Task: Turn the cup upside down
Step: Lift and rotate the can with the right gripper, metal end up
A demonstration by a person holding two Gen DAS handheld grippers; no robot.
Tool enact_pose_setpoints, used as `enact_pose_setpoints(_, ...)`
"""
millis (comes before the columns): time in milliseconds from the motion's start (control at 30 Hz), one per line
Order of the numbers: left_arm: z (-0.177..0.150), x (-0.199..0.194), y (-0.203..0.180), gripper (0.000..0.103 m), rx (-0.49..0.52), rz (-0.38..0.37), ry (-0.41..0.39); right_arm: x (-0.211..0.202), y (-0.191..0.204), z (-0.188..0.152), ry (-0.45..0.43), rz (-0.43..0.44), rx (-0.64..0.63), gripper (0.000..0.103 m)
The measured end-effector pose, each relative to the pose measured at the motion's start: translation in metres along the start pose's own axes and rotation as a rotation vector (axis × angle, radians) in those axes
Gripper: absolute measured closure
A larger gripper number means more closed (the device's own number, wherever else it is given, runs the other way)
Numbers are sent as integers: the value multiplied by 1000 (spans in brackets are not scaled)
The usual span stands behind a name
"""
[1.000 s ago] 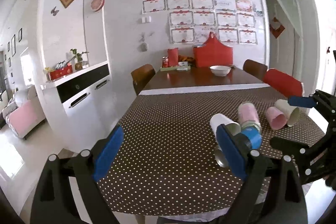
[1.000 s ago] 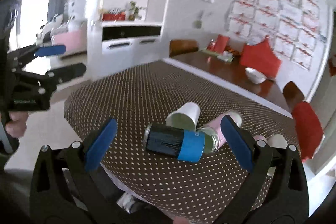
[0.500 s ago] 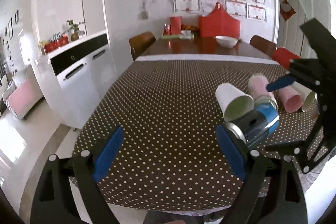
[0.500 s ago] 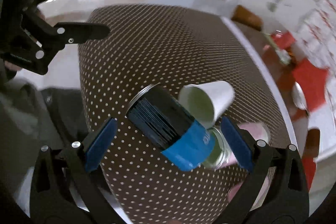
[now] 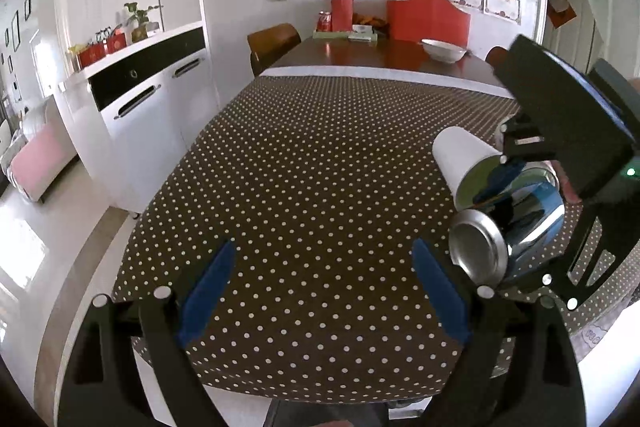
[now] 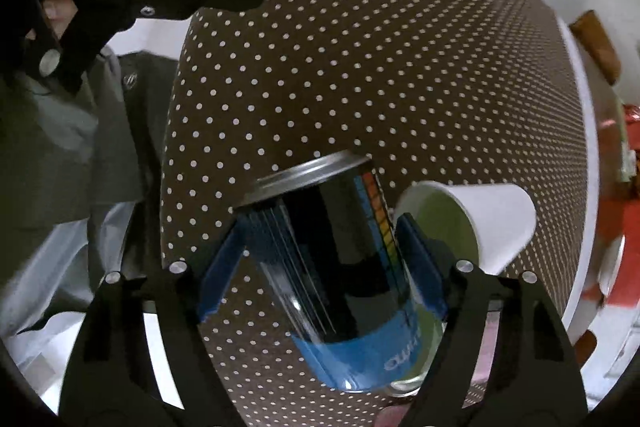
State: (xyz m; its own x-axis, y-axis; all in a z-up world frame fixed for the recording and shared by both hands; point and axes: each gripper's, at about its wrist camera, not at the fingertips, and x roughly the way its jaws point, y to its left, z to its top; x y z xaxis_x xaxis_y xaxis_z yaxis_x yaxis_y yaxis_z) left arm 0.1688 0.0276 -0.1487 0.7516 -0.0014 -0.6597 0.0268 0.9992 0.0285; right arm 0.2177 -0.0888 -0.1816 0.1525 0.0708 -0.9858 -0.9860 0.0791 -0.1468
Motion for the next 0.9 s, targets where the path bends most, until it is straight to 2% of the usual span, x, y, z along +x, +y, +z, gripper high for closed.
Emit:
enact_pose_setpoints(100, 1, 4, 2, 14, -3, -6, 7, 5, -4, 7, 38, 22, -13, 29)
enact_pose_setpoints(233, 2, 8, 4, 14, -5, -16, 11, 4, -5, 10, 33, 22, 10, 31)
enact_pose_setpoints(333, 3, 6, 4, 14, -4, -26, 10, 2, -9, 7, 8, 28, 78, 31)
enact_pose_setpoints(433, 3, 1, 2, 14, 2, -36, -2, -6, -19, -2, -59, 40, 176, 32)
enact_pose_setpoints(533, 3, -5, -1, 14, 11, -45, -17, -24, -27, -22, -191, 52, 335, 32)
enact_pose_setpoints(700, 4, -17, -9, 14, 38, -59, -48, -47, -32, -68, -465, 57, 651, 33)
enact_pose_setpoints(900, 6, -34, -20, 14, 75, -70, -99, -52, -10, -119, -760, 21, 951, 34)
